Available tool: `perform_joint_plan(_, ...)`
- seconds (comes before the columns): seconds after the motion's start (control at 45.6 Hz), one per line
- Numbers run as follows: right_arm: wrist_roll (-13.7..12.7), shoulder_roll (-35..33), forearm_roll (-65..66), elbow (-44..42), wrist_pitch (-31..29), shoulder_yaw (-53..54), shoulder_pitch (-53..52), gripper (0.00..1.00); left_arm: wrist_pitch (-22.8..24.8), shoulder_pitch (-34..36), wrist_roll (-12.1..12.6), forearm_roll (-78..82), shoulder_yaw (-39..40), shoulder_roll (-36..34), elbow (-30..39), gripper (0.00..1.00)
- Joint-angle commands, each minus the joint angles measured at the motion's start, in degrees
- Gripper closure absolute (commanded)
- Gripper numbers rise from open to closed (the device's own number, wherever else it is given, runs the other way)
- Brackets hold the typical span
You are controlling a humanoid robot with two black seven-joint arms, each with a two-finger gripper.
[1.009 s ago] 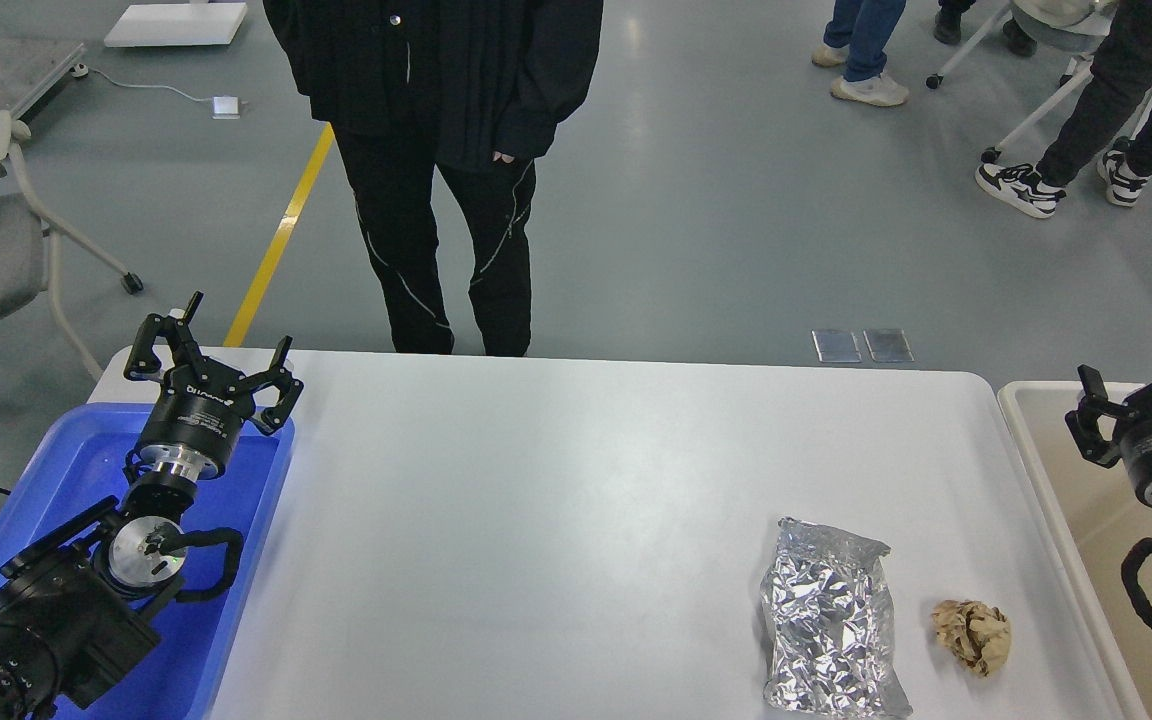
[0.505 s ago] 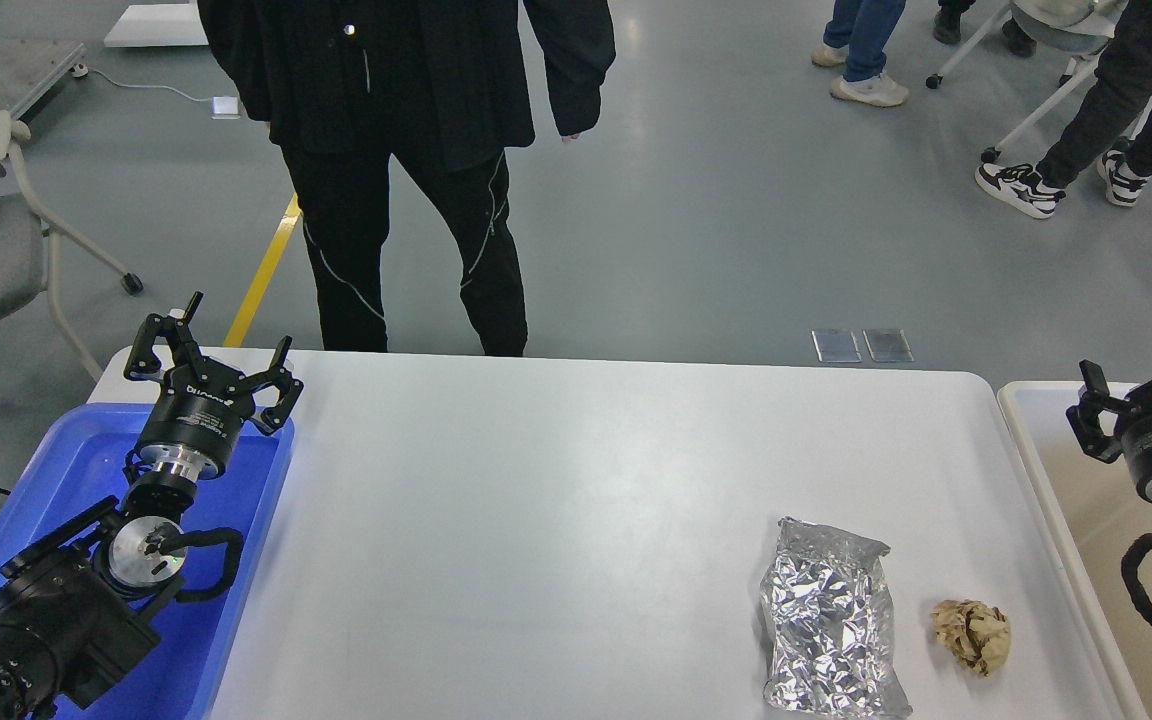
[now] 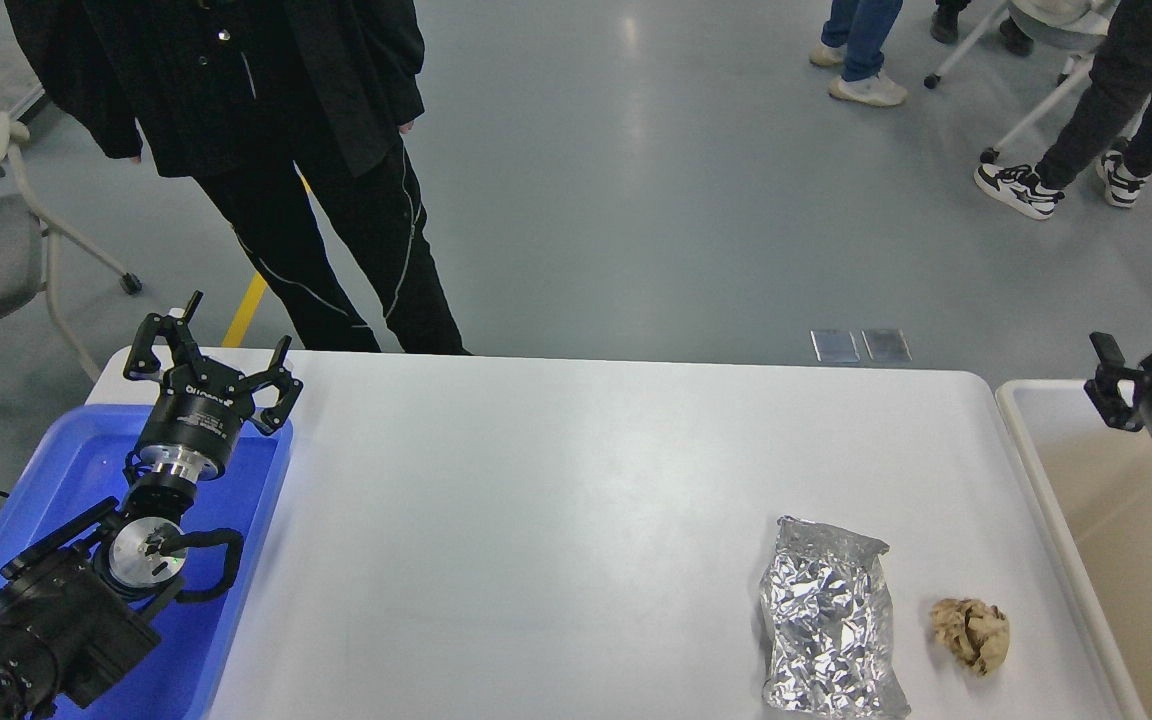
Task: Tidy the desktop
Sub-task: 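Lift the right gripper and move it toward the silver foil wrapper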
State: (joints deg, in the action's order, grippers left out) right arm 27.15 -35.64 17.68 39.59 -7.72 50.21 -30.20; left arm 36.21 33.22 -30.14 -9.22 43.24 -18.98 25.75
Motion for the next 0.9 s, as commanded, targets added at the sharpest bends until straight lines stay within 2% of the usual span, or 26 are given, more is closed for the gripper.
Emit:
perform_joint_plan(0.0,-0.34,-5.22,0.34,-1.62,0.16,-29.42,-13.64,0.00,0.00,0.00,0.00,0.00,0.01,0.00,0.00,0.00)
perform_joint_plan(0.132,-0.34,-6.46,0.16,-1.62,0.07,-54.22,-25.51,0.00,0.00,0.00,0.00,0.00,0.01,0.00,0.00,0.00)
perform_joint_plan(0.263,-0.25,-6.28,0.16,-1.45,-0.10,-67.51,-33.07,0.00,0.00,0.00,0.00,0.00,0.01,0.00,0.00,0.00)
perform_joint_plan(0.395,-0.16,-5.49,2.18,-1.27,-0.19,-71.04,-38.44,0.00,0.00,0.00,0.00,0.00,0.01,0.00,0.00,0.00)
perform_joint_plan(0.636,0.01,-2.59,25.98,-0.92,-0.19,-72.36,-44.50,0.00,0.00,0.00,0.00,0.00,0.01,0.00,0.00,0.00)
perform_joint_plan(0.878,0.54,0.40,41.29,0.75,-0.19,-74.20,-47.41,0.00,0.00,0.00,0.00,0.00,0.01,0.00,-0.08,0.00)
